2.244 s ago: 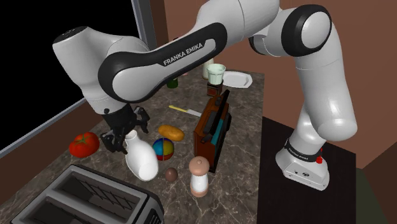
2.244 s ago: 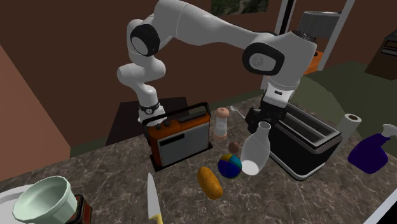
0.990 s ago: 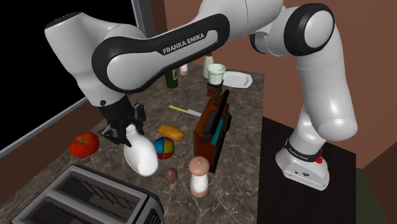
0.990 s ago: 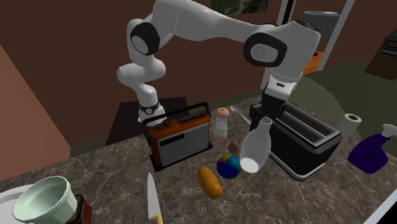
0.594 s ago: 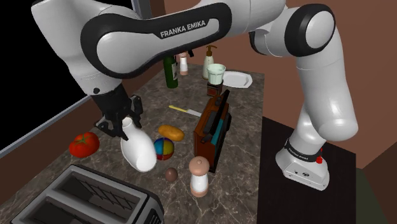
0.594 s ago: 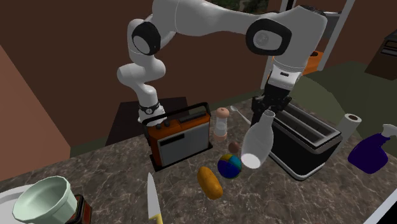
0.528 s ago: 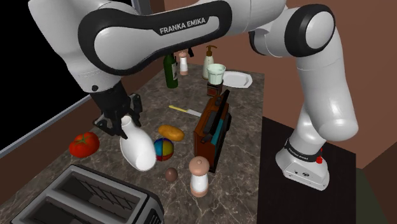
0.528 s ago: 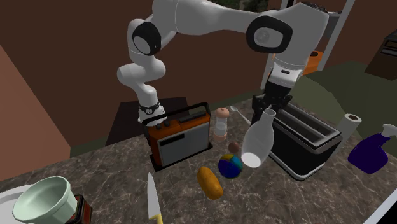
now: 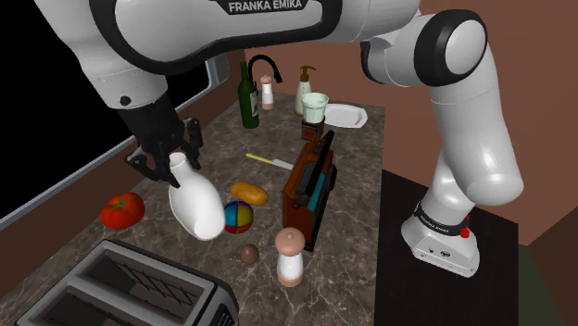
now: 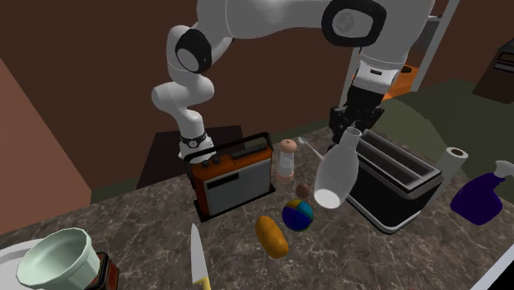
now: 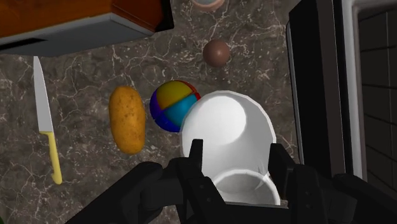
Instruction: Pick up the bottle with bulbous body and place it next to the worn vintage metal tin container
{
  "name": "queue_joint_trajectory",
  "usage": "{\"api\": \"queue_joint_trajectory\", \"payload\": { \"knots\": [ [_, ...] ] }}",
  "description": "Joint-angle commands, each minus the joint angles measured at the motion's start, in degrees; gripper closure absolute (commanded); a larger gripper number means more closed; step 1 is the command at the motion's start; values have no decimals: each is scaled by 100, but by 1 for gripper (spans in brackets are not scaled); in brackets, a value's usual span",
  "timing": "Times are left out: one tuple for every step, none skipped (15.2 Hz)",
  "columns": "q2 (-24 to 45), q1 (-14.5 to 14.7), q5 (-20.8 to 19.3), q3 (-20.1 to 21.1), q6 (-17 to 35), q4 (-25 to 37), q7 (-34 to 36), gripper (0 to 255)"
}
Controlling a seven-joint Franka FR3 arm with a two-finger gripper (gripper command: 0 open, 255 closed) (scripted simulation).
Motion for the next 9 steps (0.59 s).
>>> {"api": "queue_joint_trajectory", "payload": {
  "knots": [
    [64, 79, -31, -10, -191, 262, -11, 255],
    [98, 121, -48, -16, -293, 402, -19, 255],
    [137, 167, -67, -24, -397, 550, -27, 255],
    [180, 217, -89, -33, -506, 707, -37, 255],
    [229, 272, -114, -43, -620, 874, -47, 255],
    [283, 332, -141, -56, -738, 1055, -59, 255],
    [346, 399, -173, -71, -863, 1251, -73, 255],
    [418, 475, -209, -89, -997, 1466, -89, 255],
    [502, 562, -252, -110, -1141, 1706, -109, 255]
  ]
}}
